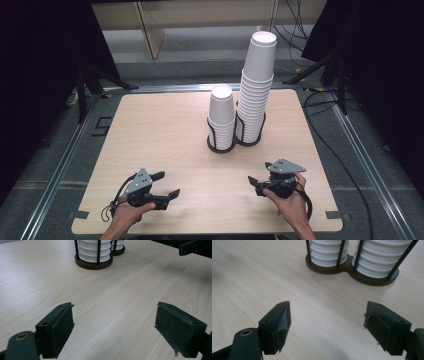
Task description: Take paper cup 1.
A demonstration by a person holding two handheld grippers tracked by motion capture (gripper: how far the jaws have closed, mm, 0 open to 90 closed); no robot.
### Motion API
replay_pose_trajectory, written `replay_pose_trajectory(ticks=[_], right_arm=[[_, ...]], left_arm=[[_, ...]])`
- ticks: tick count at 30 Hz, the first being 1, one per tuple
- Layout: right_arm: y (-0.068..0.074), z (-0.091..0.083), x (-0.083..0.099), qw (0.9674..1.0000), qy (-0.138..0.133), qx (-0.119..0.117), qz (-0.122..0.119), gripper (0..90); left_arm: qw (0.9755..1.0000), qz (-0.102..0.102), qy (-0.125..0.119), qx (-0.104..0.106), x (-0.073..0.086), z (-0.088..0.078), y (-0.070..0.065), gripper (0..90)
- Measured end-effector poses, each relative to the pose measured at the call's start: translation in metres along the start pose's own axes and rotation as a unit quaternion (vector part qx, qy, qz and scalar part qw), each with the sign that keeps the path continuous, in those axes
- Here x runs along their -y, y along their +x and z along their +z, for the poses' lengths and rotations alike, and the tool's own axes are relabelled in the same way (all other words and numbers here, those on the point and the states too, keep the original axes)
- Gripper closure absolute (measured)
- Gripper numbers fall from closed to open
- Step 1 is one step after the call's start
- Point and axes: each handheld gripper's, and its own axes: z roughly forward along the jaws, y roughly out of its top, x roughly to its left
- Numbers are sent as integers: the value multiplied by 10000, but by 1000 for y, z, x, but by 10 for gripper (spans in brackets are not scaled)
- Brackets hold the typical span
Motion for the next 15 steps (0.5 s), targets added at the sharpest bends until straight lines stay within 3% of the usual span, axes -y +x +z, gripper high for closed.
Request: replay_pose_trajectory(ticks=[2, 9, 12, 15], right_arm=[[1, 0, 0, 9999, 28, -88, 124, 222], [1, 0, -1, 9999, -89, -42, 54, 217], [3, 1, -1, 9997, -67, -111, 209, 215], [2, 3, -3, 9995, -223, -203, 114, 214]], left_arm=[[10000, -16, -43, -22, 0, 0, 0, 145], [10000, -39, -60, -21, 0, 0, 0, 145], [10000, -58, -74, -26, 0, 0, 0, 145], [9999, -56, -77, -33, 0, 0, 1, 145]])
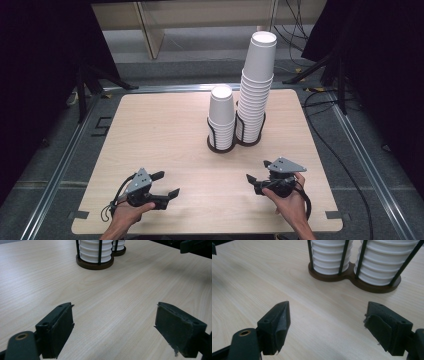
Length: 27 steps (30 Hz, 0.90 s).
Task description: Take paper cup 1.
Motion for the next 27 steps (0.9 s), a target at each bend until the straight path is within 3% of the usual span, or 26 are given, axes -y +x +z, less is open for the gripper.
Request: replay_pose_trajectory(ticks=[1, 4, 5, 6, 7, 9, 12, 19, 20, 21, 23, 27], right_arm=[[0, 0, 0, 9999, -47, 82, -56, 213], [0, 1, -2, 10000, -49, 27, -34, 205], [2, 1, -3, 10000, -35, -19, 91, 200], [0, 3, -4, 9998, -172, -71, 2, 197], [1, 2, -5, 10000, -89, -15, -28, 190], [3, 4, -6, 9999, -45, -139, 60, 185], [3, 5, -9, 9999, -43, -74, -116, 184], [2, 9, -23, 9995, -274, -154, 62, 178], [2, 8, -25, 9996, -274, -100, -19, 178], [3, 9, -26, 9996, -261, -117, 64, 178], [2, 12, -30, 9992, -368, -135, -47, 179], [4, 15, -36, 9990, -401, -174, 65, 180]], left_arm=[[10000, -12, -3, 3, 0, 0, 0, 145], [10000, -16, 1, -1, 0, 0, 0, 145], [10000, -5, -4, 2, 0, 0, 0, 145], [10000, -3, 0, -2, 0, 0, 0, 145], [10000, 24, 33, -4, 0, 0, 1, 145], [10000, 21, 73, -28, 0, 0, 1, 145], [9999, 18, 99, -55, 0, 0, 1, 145], [9999, -15, 97, -70, 0, 0, 0, 145], [10000, 0, 70, -58, 0, 0, 1, 145], [10000, -26, 11, -34, 0, 1, 1, 145], [9999, 15, 83, -73, 0, 0, 1, 145], [10000, -29, 44, -68, 0, 0, 1, 145]])
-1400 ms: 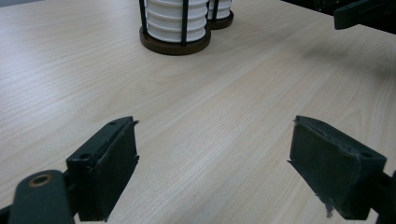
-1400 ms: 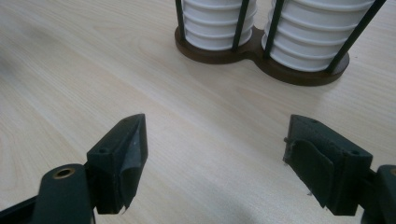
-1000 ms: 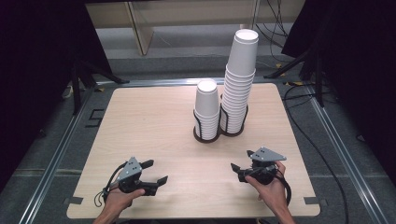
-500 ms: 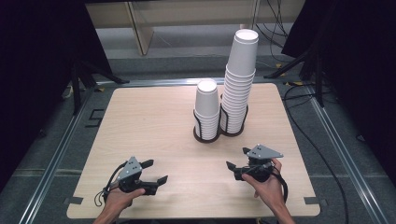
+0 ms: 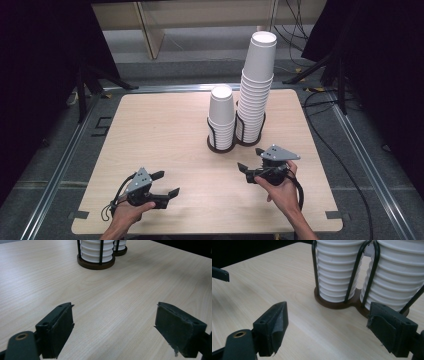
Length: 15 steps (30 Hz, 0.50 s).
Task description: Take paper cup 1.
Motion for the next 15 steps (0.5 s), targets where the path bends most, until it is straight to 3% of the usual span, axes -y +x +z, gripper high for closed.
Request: replay_pose_trajectory(ticks=[1, 2, 3, 5, 9, 11, 12, 15], right_arm=[[-2, 0, -3, 9999, 14, 34, -165, 180], [0, 1, -4, 10000, 40, 29, -27, 180], [-3, 2, -7, 9997, -43, 18, -220, 180], [-2, 3, -11, 9999, -52, 21, -116, 180], [-2, 4, -19, 9999, -87, -38, -112, 179], [-3, 3, -25, 9996, -146, 37, -244, 179], [-2, 5, -27, 9997, -193, -38, -162, 178], [-2, 5, -37, 9994, -231, 5, -252, 175]], left_arm=[[10000, -6, -3, -3, 0, 0, 0, 145], [10000, 31, 30, -16, 0, 0, 1, 145], [9999, 105, 113, -42, 0, -1, 2, 145], [10000, 2, 30, -7, 0, 0, 0, 145], [10000, 10, 53, -19, 0, 0, 0, 145], [10000, 3, 44, -21, 0, 0, 0, 145], [10000, 3, 48, -22, 0, 0, 0, 145], [10000, 17, 39, 0, 0, 0, 0, 145]])
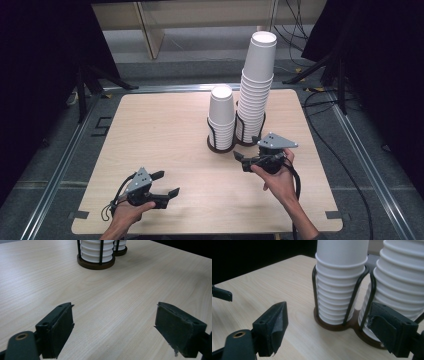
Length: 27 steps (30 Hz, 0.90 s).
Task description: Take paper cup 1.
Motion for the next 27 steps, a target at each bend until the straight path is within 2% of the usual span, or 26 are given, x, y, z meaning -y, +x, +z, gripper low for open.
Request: replay_pose_trajectory(ticks=[1, 2, 4, 5, 9, 10, 12, 13, 18, 21, 25, 26, 27], right_arm=[[1, 0, -3, 10000, 36, -21, 41, 174], [0, 2, -7, 10000, -55, -10, -68, 174], [2, 2, -13, 10000, -23, -35, 38, 173], [4, 4, -20, 9999, -97, -29, -4, 172], [3, 8, -30, 9998, -159, 7, -130, 170], [4, 9, -33, 9999, -128, -6, -60, 170], [3, 14, -39, 9998, -169, 71, -89, 170], [3, 20, -44, 9997, -236, 54, -10, 170], [1, 28, -57, 9992, -329, 218, -66, 170], [1, 35, -66, 9989, -398, 239, 8, 170], [2, 42, -74, 9983, -440, 379, 10, 171], [1, 44, -77, 9983, -427, 375, -90, 171], [2, 45, -78, 9986, -373, 387, -20, 171]], left_arm=[[10000, 32, 19, 4, 0, 0, 0, 145], [10000, 28, -9, 15, 0, 0, 0, 145], [10000, 31, 32, 6, 0, 0, 0, 145], [10000, 40, 31, 8, 0, 0, 0, 145], [10000, 35, 22, 2, 0, 0, 0, 145], [10000, 32, 24, 4, 0, 0, 0, 145], [10000, 30, -16, 38, 0, 1, 0, 145], [10000, 26, -32, 78, 1, 1, 1, 145], [10000, 23, -56, 78, 1, 2, 0, 145], [10000, 16, -55, 78, 1, 2, 0, 145], [9999, 28, -57, 79, 1, 2, 0, 145], [10000, 34, -50, 78, 1, 2, 0, 145], [9999, 1, -83, 80, 1, 3, -1, 145]])
